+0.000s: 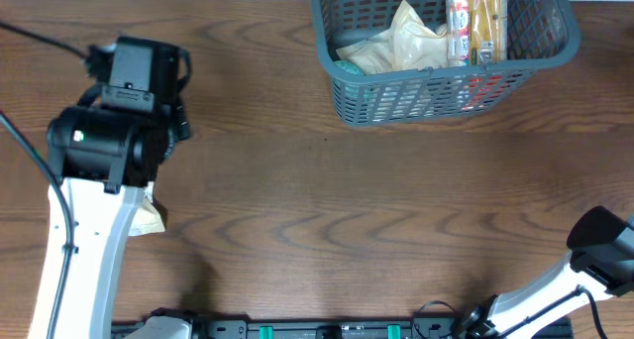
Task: Pack container
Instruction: 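Swing the left gripper back to the crumpled beige wrapper at left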
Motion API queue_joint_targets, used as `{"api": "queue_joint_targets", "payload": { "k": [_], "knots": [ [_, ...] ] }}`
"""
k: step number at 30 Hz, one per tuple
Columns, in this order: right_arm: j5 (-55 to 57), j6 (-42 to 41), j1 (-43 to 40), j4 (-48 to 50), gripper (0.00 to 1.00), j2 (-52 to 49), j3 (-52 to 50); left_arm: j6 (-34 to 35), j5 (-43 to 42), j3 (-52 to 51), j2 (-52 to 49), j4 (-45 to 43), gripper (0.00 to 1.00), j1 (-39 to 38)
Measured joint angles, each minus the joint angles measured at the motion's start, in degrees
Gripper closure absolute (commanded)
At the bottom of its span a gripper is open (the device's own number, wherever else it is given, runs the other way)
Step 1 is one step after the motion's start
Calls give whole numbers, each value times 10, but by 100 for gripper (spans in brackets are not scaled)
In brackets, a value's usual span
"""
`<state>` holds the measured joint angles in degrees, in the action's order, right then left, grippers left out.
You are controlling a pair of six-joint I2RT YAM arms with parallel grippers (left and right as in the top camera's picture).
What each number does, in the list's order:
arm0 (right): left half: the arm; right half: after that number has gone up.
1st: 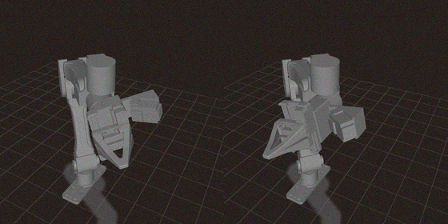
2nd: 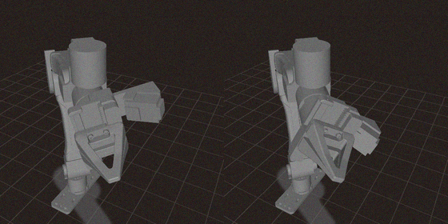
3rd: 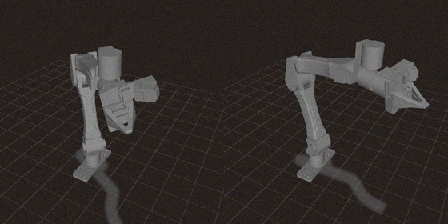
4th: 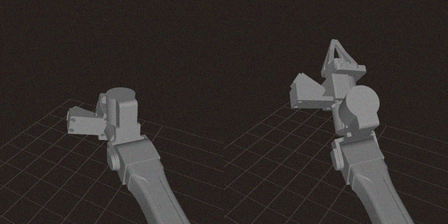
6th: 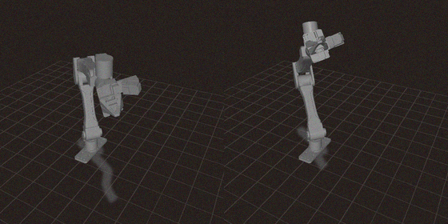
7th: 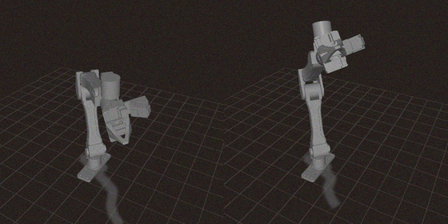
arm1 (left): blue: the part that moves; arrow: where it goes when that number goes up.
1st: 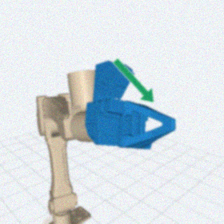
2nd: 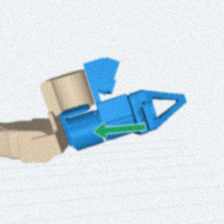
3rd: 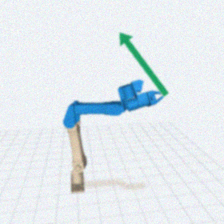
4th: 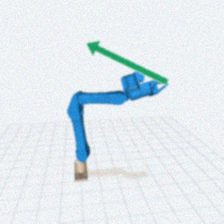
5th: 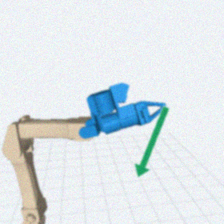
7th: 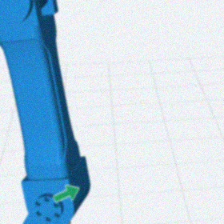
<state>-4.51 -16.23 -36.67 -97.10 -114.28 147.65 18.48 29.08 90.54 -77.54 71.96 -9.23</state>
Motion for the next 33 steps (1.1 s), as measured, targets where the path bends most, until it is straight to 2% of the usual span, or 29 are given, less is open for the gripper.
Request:
{"api": "queue_joint_targets", "payload": {
  "k": [3,8,15,20,27,33],
  "knots": [
    [0,0,0,0,1,0,0,10,-9,-66,0,-14,1,39],
    [0,0,0,0,1,0,0,8,-56,-176,-1,-94,1,75],
    [0,8,0,0,1,0,0,-35,-151,-276,-1,-173,1,106],
    [0,10,0,0,1,0,0,-53,-202,-299,-2,-181,1,169],
    [0,14,0,0,1,0,0,-146,-299,-301,-2,-186,1,292],
    [0,14,0,0,1,0,0,-189,-330,-302,-2,-214,1,364]
  ]
}}
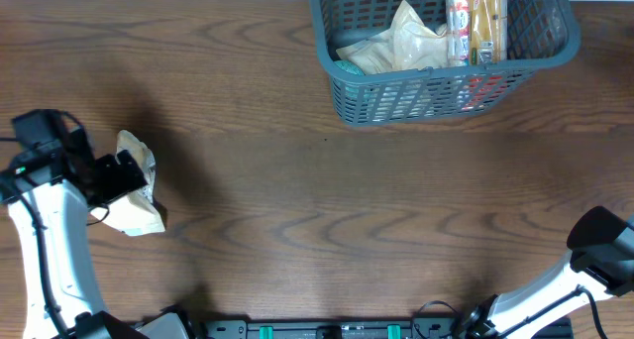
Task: Pack container
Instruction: 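Swing the left gripper back to the crumpled beige wrapper at left, then lower the left gripper onto the beige wrapper and grasp it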
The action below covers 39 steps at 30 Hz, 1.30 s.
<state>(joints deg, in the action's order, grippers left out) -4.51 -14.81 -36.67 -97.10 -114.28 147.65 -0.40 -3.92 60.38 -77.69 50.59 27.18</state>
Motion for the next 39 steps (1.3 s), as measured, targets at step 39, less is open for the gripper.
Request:
{"api": "queue_joint_targets", "payload": {
  "k": [39],
  "knots": [
    [6,0,0,0,1,0,0,-99,12,0,-242,-94,1,17]
  ]
}}
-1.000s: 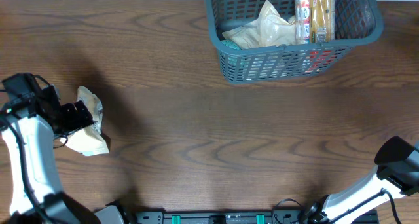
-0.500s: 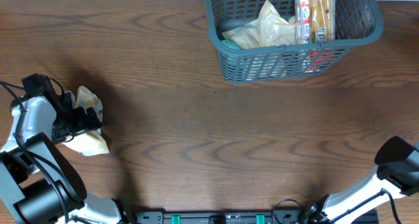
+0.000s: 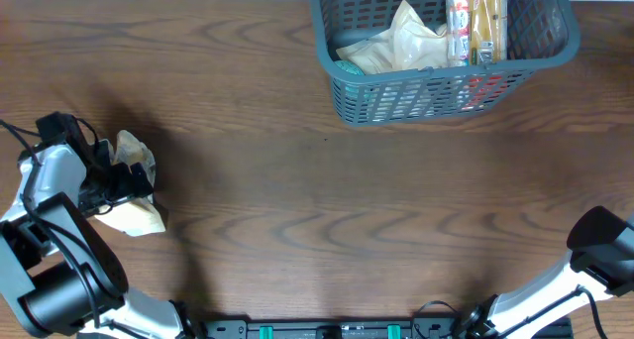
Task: Pack container
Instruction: 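Lower the left gripper onto the beige wrapper and grasp it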
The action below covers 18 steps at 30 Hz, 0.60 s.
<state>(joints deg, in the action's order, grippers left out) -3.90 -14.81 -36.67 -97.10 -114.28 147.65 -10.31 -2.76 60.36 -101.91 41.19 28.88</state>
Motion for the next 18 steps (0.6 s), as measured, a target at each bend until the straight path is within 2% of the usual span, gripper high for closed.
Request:
{"api": "queue_joint_targets", "payload": {
  "k": [16,18],
  "knots": [
    [-4,0,0,0,1,0,0,2,2,0,-2,-14,0,0],
    [-4,0,0,0,1,0,0,5,2,0,-2,-14,17,0]
  ]
}}
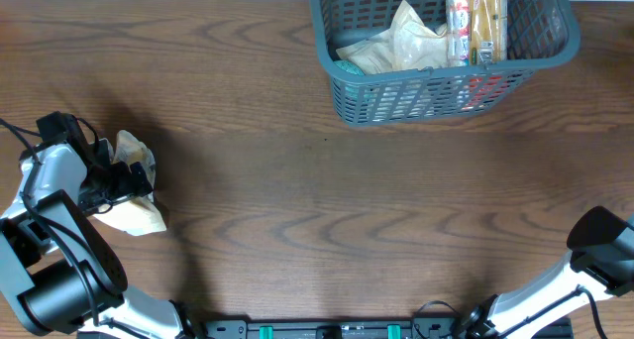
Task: Pack container
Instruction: 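Lower the left gripper onto the beige wrapper and grasp it, then lift the beige wrapper with the left gripper and carry it over the basket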
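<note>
A crumpled tan paper bag (137,212) lies on the wooden table (317,210) at the far left. My left gripper (124,178) is down at the bag's left side, its dark fingers (137,183) lying over the bag's middle; the overhead view does not show whether they grip it. The grey plastic basket (441,93) stands at the back right of centre, holding tan bags, long packets and a teal item. Only part of my right arm (597,242) shows, at the lower right corner, with its gripper out of frame.
The left arm's white link and black base (54,289) fill the lower left corner. Cables run along the table's front edge (327,329). Bare wood lies between the bag and the basket.
Almost nothing differs. The left gripper stays at the bag with at most a slight shift of its fingers; bag, basket and right arm are where they were.
The left arm first stood high over the left side of the table, covering most of the bag. Then it was low, with the gripper at the bag's left side. After that the fingers lay over the bag, and they remain there.
</note>
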Motion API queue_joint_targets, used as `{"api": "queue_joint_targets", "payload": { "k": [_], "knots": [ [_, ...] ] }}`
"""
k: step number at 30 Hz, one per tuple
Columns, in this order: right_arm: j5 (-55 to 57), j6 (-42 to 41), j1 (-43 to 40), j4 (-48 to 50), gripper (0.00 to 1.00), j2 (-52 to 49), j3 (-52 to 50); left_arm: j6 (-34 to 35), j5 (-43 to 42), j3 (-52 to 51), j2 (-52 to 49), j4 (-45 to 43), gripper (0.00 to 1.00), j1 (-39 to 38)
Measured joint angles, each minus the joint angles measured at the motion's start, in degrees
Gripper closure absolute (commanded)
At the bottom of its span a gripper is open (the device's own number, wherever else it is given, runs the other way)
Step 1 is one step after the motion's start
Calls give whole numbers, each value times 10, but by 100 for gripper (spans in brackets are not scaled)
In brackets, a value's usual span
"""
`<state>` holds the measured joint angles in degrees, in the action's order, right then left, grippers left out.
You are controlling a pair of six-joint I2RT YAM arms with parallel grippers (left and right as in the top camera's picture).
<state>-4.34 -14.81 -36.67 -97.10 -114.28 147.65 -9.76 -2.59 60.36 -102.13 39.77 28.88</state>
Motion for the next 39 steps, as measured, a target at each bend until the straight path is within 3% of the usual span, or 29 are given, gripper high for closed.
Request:
{"api": "queue_joint_targets", "payload": {
  "k": [2,4,6,7,8,9,25,31,39],
  "knots": [
    [0,0,0,0,1,0,0,9,2,0,0,-1,30,0],
    [0,0,0,0,1,0,0,9,2,0,0,-3,30,2],
    [0,0,0,0,1,0,0,11,2,0,0,-4,41,2],
    [0,0,0,0,1,0,0,13,2,0,0,-4,52,2],
    [0,0,0,0,1,0,0,15,1,0,0,-5,80,2],
    [0,0,0,0,1,0,0,16,0,0,0,-5,94,2],
    [0,0,0,0,1,0,0,39,-4,3,3,1,94,-16],
    [-2,0,0,0,1,0,0,47,-37,5,35,23,94,-84],
    [-14,0,0,0,1,0,0,54,-50,91,203,29,95,-208]
  ]
}}
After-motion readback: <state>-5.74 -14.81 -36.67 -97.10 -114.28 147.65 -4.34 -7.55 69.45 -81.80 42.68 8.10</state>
